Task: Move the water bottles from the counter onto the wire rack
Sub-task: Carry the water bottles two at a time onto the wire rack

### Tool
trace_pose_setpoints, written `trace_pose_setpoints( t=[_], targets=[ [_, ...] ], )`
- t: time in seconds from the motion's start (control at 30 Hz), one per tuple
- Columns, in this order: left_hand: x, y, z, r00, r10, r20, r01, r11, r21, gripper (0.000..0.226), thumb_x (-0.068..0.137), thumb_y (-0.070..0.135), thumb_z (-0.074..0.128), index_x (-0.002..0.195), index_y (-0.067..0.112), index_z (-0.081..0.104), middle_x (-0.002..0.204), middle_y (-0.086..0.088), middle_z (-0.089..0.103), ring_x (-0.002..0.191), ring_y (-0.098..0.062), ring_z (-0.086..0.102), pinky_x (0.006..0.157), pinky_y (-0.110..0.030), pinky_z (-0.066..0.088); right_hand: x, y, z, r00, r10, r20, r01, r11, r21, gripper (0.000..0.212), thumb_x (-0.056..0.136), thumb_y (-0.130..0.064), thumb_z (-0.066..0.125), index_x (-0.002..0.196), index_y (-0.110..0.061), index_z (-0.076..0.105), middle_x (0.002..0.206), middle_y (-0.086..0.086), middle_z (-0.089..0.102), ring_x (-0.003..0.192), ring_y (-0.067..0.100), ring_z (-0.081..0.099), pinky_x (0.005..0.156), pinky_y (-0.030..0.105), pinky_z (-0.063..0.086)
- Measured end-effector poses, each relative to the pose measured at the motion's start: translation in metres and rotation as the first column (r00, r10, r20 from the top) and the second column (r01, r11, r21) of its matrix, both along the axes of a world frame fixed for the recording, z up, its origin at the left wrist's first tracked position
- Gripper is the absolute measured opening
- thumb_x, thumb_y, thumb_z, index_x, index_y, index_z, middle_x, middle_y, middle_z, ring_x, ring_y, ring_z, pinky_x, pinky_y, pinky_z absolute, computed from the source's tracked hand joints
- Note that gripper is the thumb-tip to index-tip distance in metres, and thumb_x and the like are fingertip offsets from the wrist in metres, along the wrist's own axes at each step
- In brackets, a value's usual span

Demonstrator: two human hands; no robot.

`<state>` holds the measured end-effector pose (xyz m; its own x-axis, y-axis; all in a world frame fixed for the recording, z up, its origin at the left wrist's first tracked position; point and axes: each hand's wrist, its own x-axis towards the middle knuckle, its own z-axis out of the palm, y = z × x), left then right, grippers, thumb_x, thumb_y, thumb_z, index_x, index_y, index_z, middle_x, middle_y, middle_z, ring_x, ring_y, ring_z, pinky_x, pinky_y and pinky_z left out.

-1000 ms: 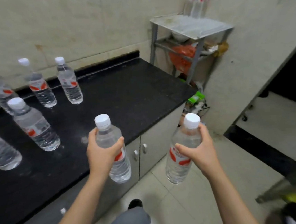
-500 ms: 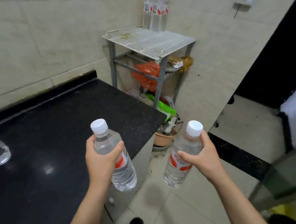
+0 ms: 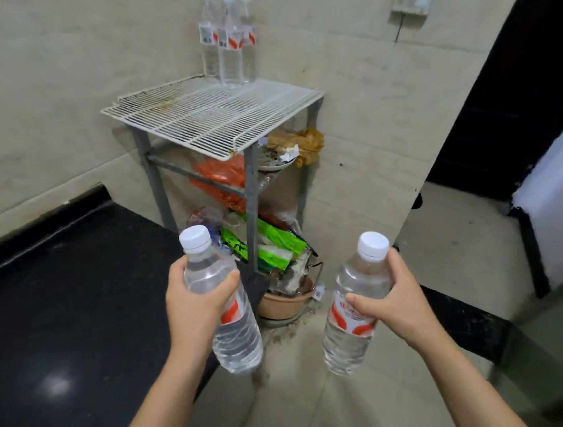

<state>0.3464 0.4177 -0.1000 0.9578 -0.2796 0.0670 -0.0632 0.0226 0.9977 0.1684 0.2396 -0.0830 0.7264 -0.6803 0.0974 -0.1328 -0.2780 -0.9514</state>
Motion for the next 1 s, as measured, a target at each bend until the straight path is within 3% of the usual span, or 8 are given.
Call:
trace_pose_setpoints(
  t=[0.17, 0.23, 0.3, 0.4, 0.53, 0.67, 0.8, 1.0],
  targets=[
    [-0.008, -0.086, 0.017, 0.998, 0.018, 0.055, -0.015, 0.998, -0.058, 0.051, 0.062, 0.013, 0.08, 0.104, 0.025, 0.053, 0.099, 0.001, 0.064, 0.09, -0.016, 0.063, 0.08, -0.038, 0.051, -0.004, -0.089, 0.007, 0.998, 0.051, 0.027, -0.051, 0.999, -0.019, 0.067, 0.047, -0.027, 0.08, 0.1, -0.049, 0.047, 0.097, -0.02, 0.064, 0.09, -0.004, 0.062, 0.072, 0.014, 0.05],
    [-0.01, -0.12, 0.032, 0.994, 0.054, 0.098, -0.045, 0.994, -0.098, 0.048, 0.065, 0.009, 0.078, 0.103, 0.025, 0.053, 0.098, 0.002, 0.064, 0.091, -0.016, 0.064, 0.082, -0.039, 0.052, -0.003, -0.13, 0.016, 0.996, 0.062, 0.063, -0.061, 0.998, -0.027, 0.07, 0.043, -0.031, 0.081, 0.102, -0.047, 0.046, 0.103, -0.015, 0.062, 0.093, 0.0, 0.062, 0.076, 0.018, 0.051],
    [-0.014, -0.148, 0.048, 0.986, 0.092, 0.137, -0.075, 0.989, -0.124, 0.047, 0.066, 0.009, 0.077, 0.105, 0.023, 0.053, 0.099, 0.0, 0.064, 0.093, -0.02, 0.064, 0.084, -0.04, 0.051, 0.0, -0.165, 0.024, 0.992, 0.069, 0.106, -0.067, 0.998, -0.022, 0.069, 0.043, -0.028, 0.081, 0.101, -0.042, 0.046, 0.103, -0.01, 0.062, 0.09, 0.003, 0.063, 0.076, 0.023, 0.051],
    [-0.017, -0.179, 0.071, 0.962, 0.188, 0.2, -0.155, 0.974, -0.168, 0.053, 0.063, 0.015, 0.08, 0.108, 0.018, 0.054, 0.103, -0.004, 0.065, 0.099, -0.024, 0.063, 0.089, -0.044, 0.05, 0.009, -0.21, 0.033, 0.976, 0.057, 0.211, -0.057, 0.998, -0.002, 0.067, 0.053, -0.004, 0.084, 0.098, -0.039, 0.048, 0.097, -0.009, 0.064, 0.08, 0.0, 0.066, 0.067, 0.017, 0.054],
    [-0.01, -0.208, 0.097, 0.933, 0.249, 0.26, -0.189, 0.953, -0.235, 0.044, 0.06, 0.021, 0.076, 0.099, 0.028, 0.056, 0.103, -0.003, 0.066, 0.097, -0.021, 0.064, 0.09, -0.044, 0.051, 0.031, -0.256, 0.046, 0.934, 0.02, 0.357, -0.073, 0.988, 0.136, 0.06, 0.063, 0.012, 0.069, 0.098, -0.033, 0.051, 0.097, 0.0, 0.065, 0.081, 0.015, 0.067, 0.075, 0.036, 0.055],
    [0.017, -0.236, 0.126, 0.908, 0.297, 0.295, -0.202, 0.929, -0.311, 0.033, 0.071, 0.012, 0.072, 0.092, 0.03, 0.056, 0.092, 0.009, 0.064, 0.08, -0.003, 0.065, 0.083, -0.036, 0.053, 0.07, -0.291, 0.065, 0.907, 0.128, 0.401, -0.203, 0.968, 0.149, 0.068, 0.048, 0.001, 0.08, 0.099, -0.034, 0.051, 0.095, -0.002, 0.065, 0.075, 0.011, 0.069, 0.064, 0.027, 0.058],
    [0.057, -0.257, 0.149, 0.899, 0.313, 0.306, -0.196, 0.913, -0.357, 0.034, 0.065, 0.023, 0.07, 0.095, 0.031, 0.055, 0.09, 0.009, 0.067, 0.089, -0.011, 0.065, 0.089, -0.041, 0.052, 0.128, -0.32, 0.082, 0.863, 0.148, 0.483, -0.252, 0.954, 0.16, 0.057, 0.049, -0.011, 0.072, 0.096, -0.036, 0.053, 0.085, -0.005, 0.07, 0.073, 0.013, 0.07, 0.06, 0.027, 0.056],
    [0.143, -0.294, 0.17, 0.872, 0.395, 0.29, -0.234, 0.855, -0.462, 0.045, 0.056, 0.037, 0.073, 0.097, 0.029, 0.056, 0.091, 0.009, 0.067, 0.092, -0.017, 0.065, 0.09, -0.047, 0.051, 0.233, -0.366, 0.127, 0.734, 0.186, 0.653, -0.377, 0.912, 0.164, 0.052, 0.056, -0.005, 0.063, 0.1, -0.028, 0.05, 0.075, -0.008, 0.071, 0.068, 0.012, 0.068, 0.06, 0.027, 0.056]
  ],
)
